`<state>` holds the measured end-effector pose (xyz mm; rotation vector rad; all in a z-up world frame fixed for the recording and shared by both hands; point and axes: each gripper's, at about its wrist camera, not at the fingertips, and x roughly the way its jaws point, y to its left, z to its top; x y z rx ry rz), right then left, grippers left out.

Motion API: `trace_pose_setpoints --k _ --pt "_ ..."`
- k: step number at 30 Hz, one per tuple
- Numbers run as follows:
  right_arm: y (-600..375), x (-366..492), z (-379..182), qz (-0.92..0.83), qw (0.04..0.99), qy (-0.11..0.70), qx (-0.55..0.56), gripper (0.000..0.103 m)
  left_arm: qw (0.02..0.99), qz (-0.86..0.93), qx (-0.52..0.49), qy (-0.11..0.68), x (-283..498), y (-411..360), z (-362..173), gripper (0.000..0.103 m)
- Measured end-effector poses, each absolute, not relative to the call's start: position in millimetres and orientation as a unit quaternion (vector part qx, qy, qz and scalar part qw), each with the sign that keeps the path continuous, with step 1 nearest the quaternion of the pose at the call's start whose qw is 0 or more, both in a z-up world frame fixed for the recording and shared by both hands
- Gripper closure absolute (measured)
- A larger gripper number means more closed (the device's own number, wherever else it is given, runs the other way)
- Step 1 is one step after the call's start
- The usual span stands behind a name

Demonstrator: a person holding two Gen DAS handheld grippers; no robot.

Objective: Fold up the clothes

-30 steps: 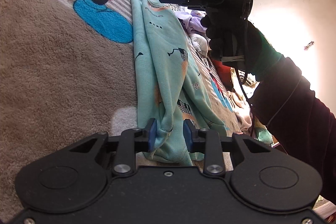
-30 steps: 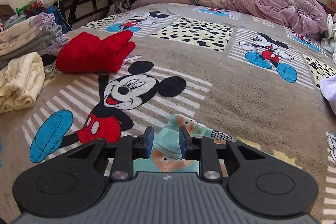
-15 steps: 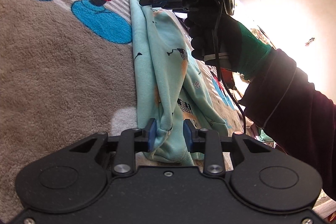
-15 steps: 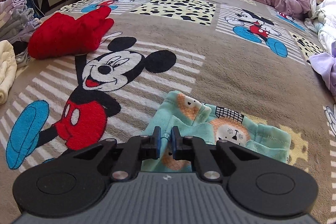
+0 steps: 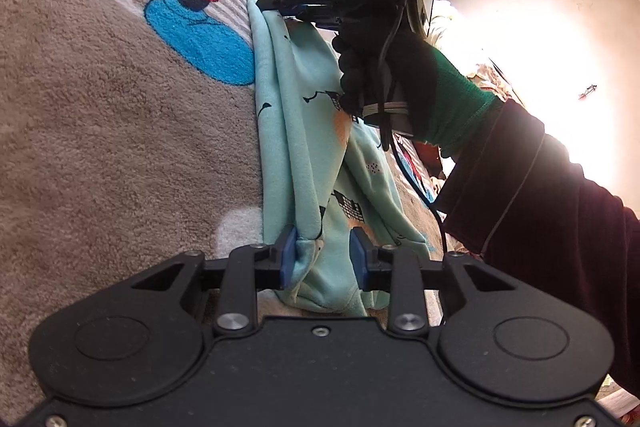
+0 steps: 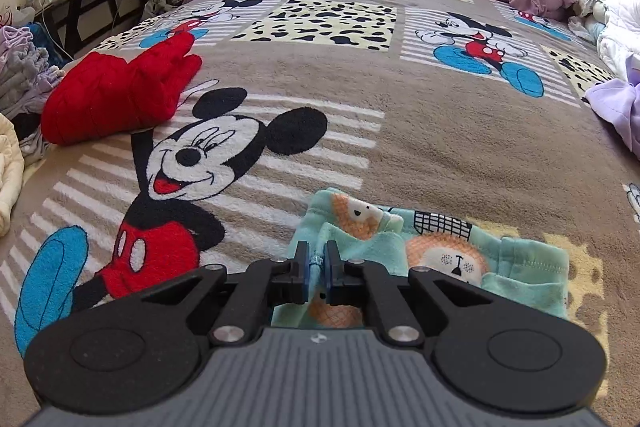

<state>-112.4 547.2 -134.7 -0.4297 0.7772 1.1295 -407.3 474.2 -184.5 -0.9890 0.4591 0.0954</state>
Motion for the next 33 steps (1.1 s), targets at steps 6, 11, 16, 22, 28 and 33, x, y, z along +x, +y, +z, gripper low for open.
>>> trace_pose_setpoints --k 6,11,16,22,28,33 --pt "544 -114 -126 0.511 0.766 0.337 -0.198 0.073 0.857 0.047 -0.469 0.210 -419 476 -175 0.051" --pt "514 -100 -89 0.515 0.785 0.314 -0.141 0.064 0.868 0.090 -0.454 0.180 -443 481 -161 0.049" --pt "453 -108 -54 0.546 0.789 0.254 -0.123 0.065 0.912 0.090 -0.375 0.144 -431 466 -138 0.061" --pt "392 -151 -74 0.590 0.758 0.222 -0.167 0.071 0.932 0.103 -0.277 0.212 -380 438 -140 0.072" --pt "407 -176 -136 0.574 0.736 0.244 -0.264 0.072 0.916 0.125 -0.291 0.247 -370 441 -157 0.073" --pt "387 -196 -101 0.592 0.736 0.217 -0.248 0.071 0.924 0.118 -0.290 0.219 -381 440 -148 0.073"
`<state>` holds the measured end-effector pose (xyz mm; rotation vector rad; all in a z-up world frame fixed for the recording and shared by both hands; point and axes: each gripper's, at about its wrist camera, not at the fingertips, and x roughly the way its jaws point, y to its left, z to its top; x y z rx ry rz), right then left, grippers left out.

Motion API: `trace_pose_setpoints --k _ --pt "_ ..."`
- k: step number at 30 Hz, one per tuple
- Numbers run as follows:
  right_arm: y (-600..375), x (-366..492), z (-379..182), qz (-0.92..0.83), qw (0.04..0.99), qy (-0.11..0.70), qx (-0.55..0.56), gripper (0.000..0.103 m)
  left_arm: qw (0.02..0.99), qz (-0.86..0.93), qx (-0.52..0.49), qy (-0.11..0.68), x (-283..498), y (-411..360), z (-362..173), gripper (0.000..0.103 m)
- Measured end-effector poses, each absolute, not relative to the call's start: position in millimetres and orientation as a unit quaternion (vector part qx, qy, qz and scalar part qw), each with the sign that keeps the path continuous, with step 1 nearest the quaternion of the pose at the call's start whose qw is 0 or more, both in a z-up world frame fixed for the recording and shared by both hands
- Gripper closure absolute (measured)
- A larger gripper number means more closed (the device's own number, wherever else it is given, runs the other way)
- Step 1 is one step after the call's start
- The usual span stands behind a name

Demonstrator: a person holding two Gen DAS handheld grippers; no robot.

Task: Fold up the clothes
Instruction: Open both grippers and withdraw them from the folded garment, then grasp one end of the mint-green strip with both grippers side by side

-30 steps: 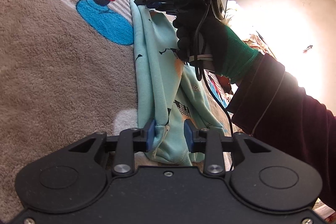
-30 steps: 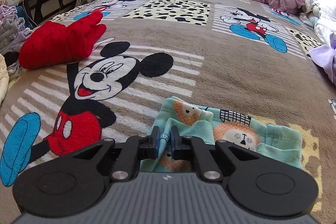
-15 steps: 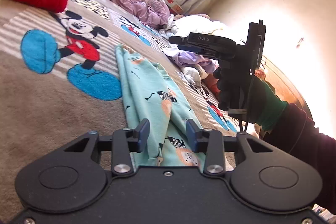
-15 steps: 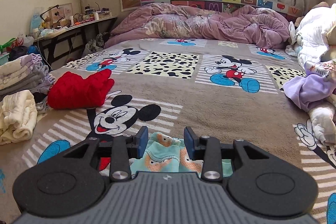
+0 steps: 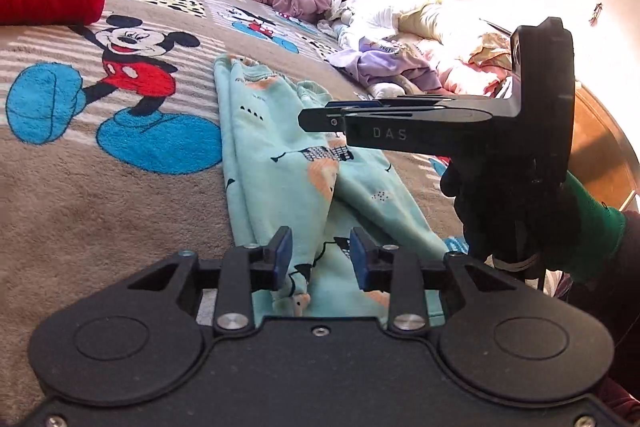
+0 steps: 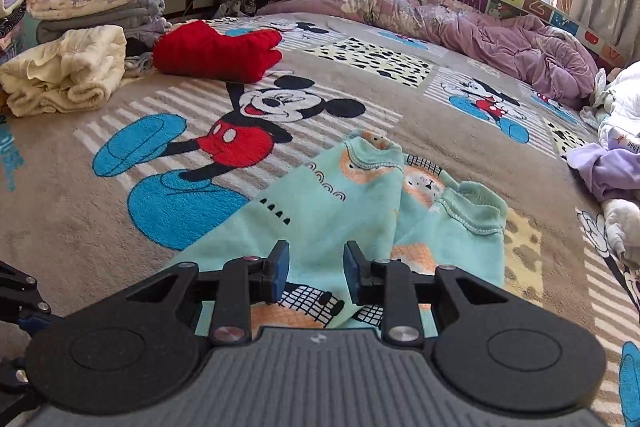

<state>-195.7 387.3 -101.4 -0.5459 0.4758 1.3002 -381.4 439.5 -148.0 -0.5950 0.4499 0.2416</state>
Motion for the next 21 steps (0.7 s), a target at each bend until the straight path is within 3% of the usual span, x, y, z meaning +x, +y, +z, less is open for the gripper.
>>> trace_pose_setpoints --k 7,11,13,16,18,21 --pt "405 -198 -137 0.580 0.720 0.258 -0.281 0.073 0.909 0.119 -0.317 0.243 -370 444 -159 0.073" --pt "396 -204 -113 0.575 0.728 0.252 -0.274 0.071 0.898 0.108 -0.375 0.204 -384 461 -155 0.072" --pt "375 -201 -95 0.573 0.740 0.243 -0.254 0.065 0.894 0.124 -0.397 0.169 -399 470 -149 0.072" --pt "326 -192 -74 0.558 0.769 0.229 -0.213 0.057 0.902 0.188 -0.362 0.144 -419 471 -134 0.064" --pt "291 -191 -68 0.544 0.787 0.213 -0.199 0.056 0.912 0.207 -0.321 0.151 -423 465 -125 0.057" --pt "243 -199 -74 0.533 0.798 0.189 -0.208 0.046 0.931 0.224 -0.226 0.180 -418 443 -114 0.052"
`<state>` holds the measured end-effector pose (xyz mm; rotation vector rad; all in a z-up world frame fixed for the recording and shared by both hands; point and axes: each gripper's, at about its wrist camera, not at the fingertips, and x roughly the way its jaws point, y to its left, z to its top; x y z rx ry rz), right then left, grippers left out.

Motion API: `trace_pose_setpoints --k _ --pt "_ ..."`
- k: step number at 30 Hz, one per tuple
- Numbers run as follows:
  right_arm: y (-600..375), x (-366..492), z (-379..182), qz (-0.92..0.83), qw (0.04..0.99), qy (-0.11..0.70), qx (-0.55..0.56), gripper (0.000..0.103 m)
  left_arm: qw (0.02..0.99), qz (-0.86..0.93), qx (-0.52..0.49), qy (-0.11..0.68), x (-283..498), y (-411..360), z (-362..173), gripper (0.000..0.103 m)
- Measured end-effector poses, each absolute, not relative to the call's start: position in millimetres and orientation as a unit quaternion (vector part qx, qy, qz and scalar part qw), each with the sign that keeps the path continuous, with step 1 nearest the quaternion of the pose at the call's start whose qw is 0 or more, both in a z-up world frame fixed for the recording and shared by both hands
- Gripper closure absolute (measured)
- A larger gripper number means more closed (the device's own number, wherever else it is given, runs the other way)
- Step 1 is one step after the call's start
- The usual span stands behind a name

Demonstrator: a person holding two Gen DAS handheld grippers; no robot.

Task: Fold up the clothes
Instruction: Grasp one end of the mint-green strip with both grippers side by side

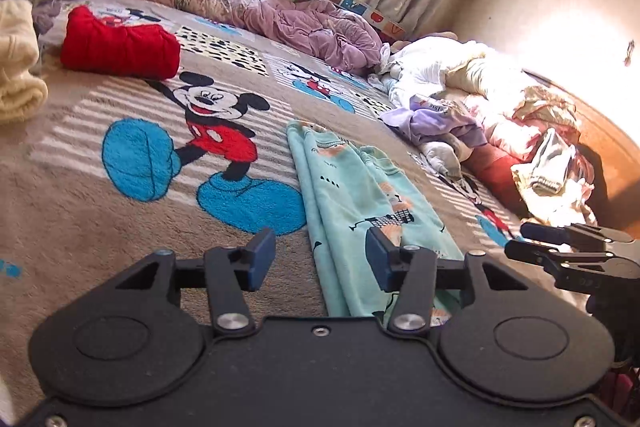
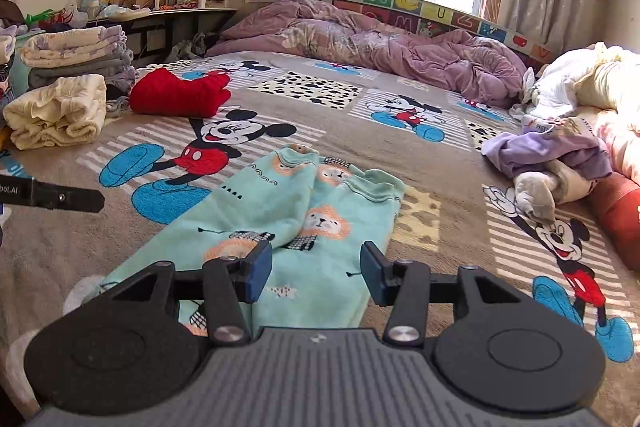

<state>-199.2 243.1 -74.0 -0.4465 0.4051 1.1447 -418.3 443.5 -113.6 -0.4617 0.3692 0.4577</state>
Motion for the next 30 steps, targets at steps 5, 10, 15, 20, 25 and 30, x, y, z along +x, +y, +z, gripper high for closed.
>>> trace_pose_setpoints --k 5,10,15,20,25,30 --pt "191 -229 -113 0.528 0.782 0.130 -0.304 0.044 0.946 0.217 -0.014 0.240 -415 390 -111 0.050" --pt "167 -263 -159 0.534 0.743 0.086 -0.395 0.041 0.915 0.176 0.181 0.314 -423 342 -143 0.044" --pt "171 -289 -183 0.511 0.737 -0.003 -0.442 0.038 0.840 0.166 0.381 0.348 -414 310 -193 0.042" --pt "182 -291 -188 0.506 0.735 -0.051 -0.448 0.029 0.818 0.171 0.445 0.322 -400 315 -204 0.041" --pt "186 -282 -185 0.498 0.751 -0.061 -0.429 0.010 0.811 0.193 0.468 0.293 -384 319 -210 0.041" --pt "189 -282 -182 0.492 0.744 -0.070 -0.446 0.010 0.814 0.200 0.467 0.282 -376 322 -208 0.041"
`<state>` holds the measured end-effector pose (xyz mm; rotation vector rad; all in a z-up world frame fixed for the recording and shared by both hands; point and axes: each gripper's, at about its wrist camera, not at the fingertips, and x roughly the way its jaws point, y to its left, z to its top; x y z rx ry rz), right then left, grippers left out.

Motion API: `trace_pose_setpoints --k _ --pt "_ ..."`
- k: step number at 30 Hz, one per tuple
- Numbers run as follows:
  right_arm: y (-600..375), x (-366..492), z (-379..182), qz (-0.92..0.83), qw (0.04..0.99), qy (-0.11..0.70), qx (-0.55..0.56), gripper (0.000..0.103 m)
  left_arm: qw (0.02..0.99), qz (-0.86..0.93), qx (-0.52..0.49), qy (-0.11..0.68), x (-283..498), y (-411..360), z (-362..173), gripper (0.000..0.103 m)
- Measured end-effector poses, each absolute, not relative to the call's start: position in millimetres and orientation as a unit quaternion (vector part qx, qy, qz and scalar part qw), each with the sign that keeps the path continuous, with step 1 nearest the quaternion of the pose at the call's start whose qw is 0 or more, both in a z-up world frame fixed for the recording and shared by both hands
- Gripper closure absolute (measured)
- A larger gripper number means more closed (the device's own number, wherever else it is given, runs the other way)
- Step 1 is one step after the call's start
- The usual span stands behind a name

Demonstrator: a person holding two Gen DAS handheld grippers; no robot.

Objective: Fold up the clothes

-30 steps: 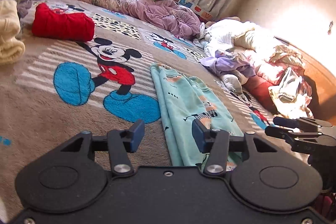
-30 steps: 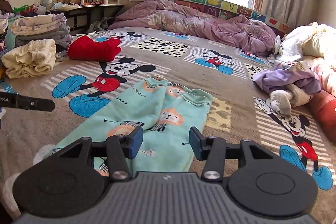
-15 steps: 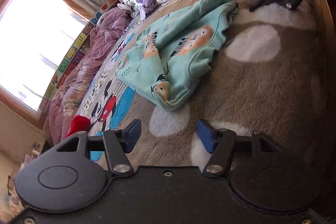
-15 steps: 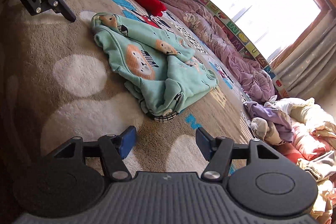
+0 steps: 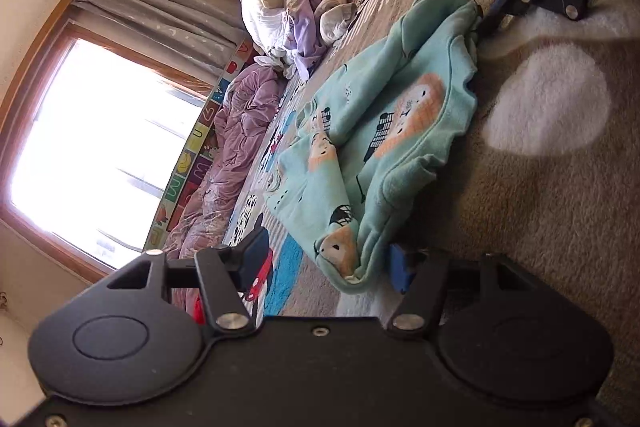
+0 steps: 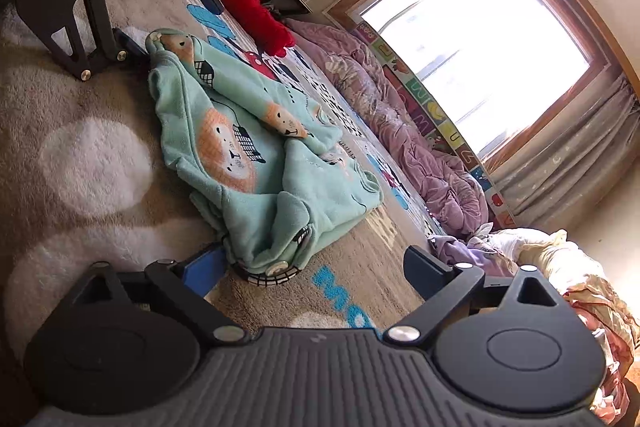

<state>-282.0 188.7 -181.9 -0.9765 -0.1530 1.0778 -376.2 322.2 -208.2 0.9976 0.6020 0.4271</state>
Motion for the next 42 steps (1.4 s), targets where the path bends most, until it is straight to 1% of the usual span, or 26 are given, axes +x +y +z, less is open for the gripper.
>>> trace_pose_setpoints --k 2,3,4,8,10,12,16,19,23,24,29,30,32,33,34,35,36,37,39,42 --pt "188 -284 -181 0.501 0.730 -0.062 -0.461 0.017 0.818 0.197 0.461 0.283 -375 324 -207 0.041" --pt "190 -286 -181 0.507 0.717 -0.056 -0.476 0.026 0.820 0.196 0.457 0.283 -375 325 -206 0.041" --pt "192 -289 -181 0.508 0.704 -0.057 -0.493 0.027 0.822 0.195 0.454 0.283 -374 325 -205 0.041" --pt "204 -302 -182 0.510 0.646 -0.076 -0.564 0.025 0.827 0.196 0.443 0.286 -373 325 -205 0.041" --pt "211 -307 -182 0.508 0.613 -0.108 -0.595 0.019 0.830 0.195 0.437 0.286 -372 325 -204 0.041" --pt "215 -308 -181 0.510 0.595 -0.121 -0.610 0.017 0.833 0.195 0.432 0.286 -373 326 -203 0.040" --pt "214 -309 -180 0.491 0.596 -0.133 -0.621 0.019 0.840 0.197 0.422 0.279 -376 327 -198 0.040" --pt "208 -307 -182 0.478 0.611 -0.133 -0.617 0.023 0.847 0.199 0.411 0.271 -375 330 -194 0.040" --pt "202 -309 -190 0.474 0.617 -0.149 -0.610 0.024 0.846 0.196 0.413 0.273 -369 330 -196 0.040" --pt "204 -309 -191 0.475 0.616 -0.150 -0.610 0.027 0.846 0.194 0.413 0.274 -368 330 -197 0.040" --pt "214 -306 -188 0.481 0.613 -0.156 -0.607 0.027 0.845 0.193 0.416 0.275 -365 331 -198 0.040" --pt "215 -306 -186 0.484 0.612 -0.156 -0.605 0.028 0.845 0.193 0.416 0.276 -365 332 -199 0.041" --pt "216 -303 -185 0.493 0.612 -0.146 -0.601 0.037 0.844 0.190 0.418 0.277 -366 331 -200 0.044" --pt "217 -302 -185 0.499 0.612 -0.137 -0.598 0.048 0.844 0.188 0.419 0.278 -367 331 -200 0.050" --pt "217 -300 -186 0.505 0.613 -0.126 -0.595 0.062 0.844 0.185 0.419 0.280 -366 330 -201 0.054" --pt "218 -298 -186 0.509 0.617 -0.115 -0.589 0.062 0.842 0.184 0.421 0.283 -365 330 -202 0.060" --pt "219 -296 -186 0.514 0.623 -0.104 -0.580 0.065 0.841 0.183 0.422 0.285 -364 329 -204 0.065" --pt "219 -294 -185 0.518 0.630 -0.095 -0.571 0.068 0.839 0.183 0.423 0.290 -363 329 -206 0.067" --pt "218 -291 -183 0.525 0.641 -0.080 -0.555 0.069 0.835 0.184 0.425 0.297 -360 327 -209 0.075" --pt "217 -291 -180 0.529 0.646 -0.072 -0.546 0.072 0.834 0.188 0.423 0.298 -361 324 -208 0.081"
